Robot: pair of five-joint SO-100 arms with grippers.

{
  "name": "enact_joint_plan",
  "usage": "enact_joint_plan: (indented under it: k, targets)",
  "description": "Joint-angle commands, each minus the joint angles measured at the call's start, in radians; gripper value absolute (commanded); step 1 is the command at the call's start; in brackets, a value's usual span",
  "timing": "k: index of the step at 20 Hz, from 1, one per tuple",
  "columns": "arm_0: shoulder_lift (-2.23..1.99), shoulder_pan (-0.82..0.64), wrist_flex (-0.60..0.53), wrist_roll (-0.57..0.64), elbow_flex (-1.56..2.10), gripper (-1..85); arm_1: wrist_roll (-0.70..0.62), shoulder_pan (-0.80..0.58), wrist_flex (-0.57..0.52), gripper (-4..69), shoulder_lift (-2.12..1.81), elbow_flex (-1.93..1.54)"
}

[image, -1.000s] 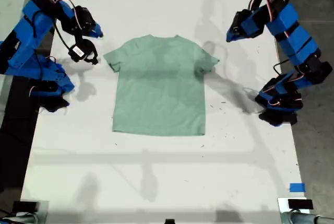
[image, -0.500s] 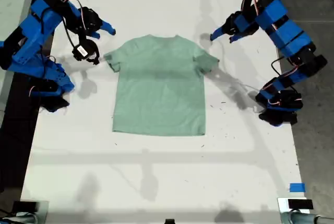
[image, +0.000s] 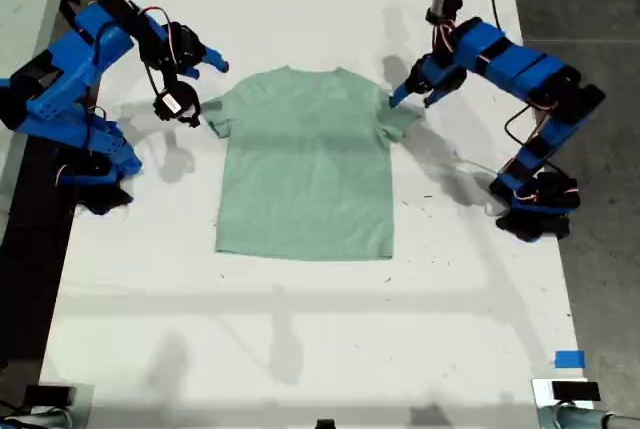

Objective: Fold t-shirt

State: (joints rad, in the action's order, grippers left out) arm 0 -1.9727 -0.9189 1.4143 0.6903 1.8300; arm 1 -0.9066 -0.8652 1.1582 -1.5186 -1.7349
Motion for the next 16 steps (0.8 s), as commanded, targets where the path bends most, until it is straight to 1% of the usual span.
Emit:
enact_joint_plan:
  k: [1, 2, 3, 4, 5, 6, 8, 13, 16]
  targets:
    - [-0.009, -0.014, -0.017, 0.008, -0.008, 27.0, 0.014, 0.034, -0.067, 31.4, 0.063, 0.006]
    - [-0.012, -0.015, -0.017, 0.008, -0.008, 27.0, 0.021, 0.041, -0.081, 27.8, 0.092, 0.005]
    - [-0.014, -0.017, -0.015, 0.008, -0.008, 27.0, 0.037, 0.044, -0.091, 20.9, 0.117, 0.005]
    - [-0.014, -0.017, -0.015, 0.008, -0.008, 27.0, 0.060, 0.043, -0.092, 8.0, 0.130, 0.005]
    - [-0.014, -0.017, -0.014, 0.008, -0.008, 27.0, 0.080, 0.035, -0.089, 1.7, 0.137, 0.005]
    - [-0.014, -0.017, -0.012, 0.008, -0.008, 27.0, 0.089, 0.029, -0.078, 0.8, 0.133, 0.008]
    - [-0.018, -0.017, -0.008, 0.008, -0.008, 26.8, 0.097, 0.023, -0.018, -0.2, 0.109, 0.054]
    - [-0.031, -0.012, -0.005, 0.008, -0.006, 26.7, 0.063, 0.023, 0.204, -1.0, 0.078, 0.307]
    - [-0.032, -0.011, -0.005, 0.008, -0.002, 26.7, 0.086, 0.077, 0.305, -1.0, 0.080, 0.509]
